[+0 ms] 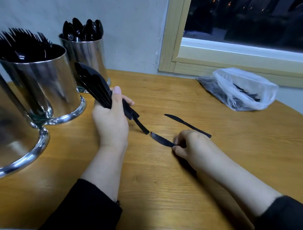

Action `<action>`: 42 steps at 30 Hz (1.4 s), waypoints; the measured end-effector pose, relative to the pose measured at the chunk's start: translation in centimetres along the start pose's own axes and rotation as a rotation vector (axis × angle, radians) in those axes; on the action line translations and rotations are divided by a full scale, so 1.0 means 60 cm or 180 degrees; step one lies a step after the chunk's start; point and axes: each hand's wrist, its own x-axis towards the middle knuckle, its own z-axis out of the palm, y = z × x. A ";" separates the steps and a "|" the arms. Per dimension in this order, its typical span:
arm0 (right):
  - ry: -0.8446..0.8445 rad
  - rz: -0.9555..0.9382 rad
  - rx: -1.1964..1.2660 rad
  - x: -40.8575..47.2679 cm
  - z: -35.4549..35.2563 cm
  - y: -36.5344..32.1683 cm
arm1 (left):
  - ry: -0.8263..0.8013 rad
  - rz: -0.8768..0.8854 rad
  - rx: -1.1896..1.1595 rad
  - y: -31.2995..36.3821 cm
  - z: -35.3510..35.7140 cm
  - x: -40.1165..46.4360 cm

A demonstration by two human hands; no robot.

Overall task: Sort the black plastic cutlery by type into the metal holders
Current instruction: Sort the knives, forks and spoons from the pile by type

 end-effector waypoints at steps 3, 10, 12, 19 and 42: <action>0.0208 -0.0011 0.0316 0.000 0.004 0.015 | -0.0325 -0.0020 0.0075 -0.003 -0.002 -0.010; 0.0763 0.0503 0.0406 0.052 -0.029 0.070 | -0.0964 0.0238 0.0114 0.002 0.004 -0.035; 0.0678 0.0581 0.0272 0.068 -0.036 0.080 | -0.1211 0.0218 0.0235 0.005 0.009 -0.049; -0.0246 0.1116 0.0154 0.102 -0.074 0.062 | -0.2383 -0.0337 0.1366 -0.021 0.024 -0.081; -0.0024 0.0831 0.0103 0.097 -0.055 0.058 | -0.1645 -0.1000 0.0259 -0.051 0.021 -0.049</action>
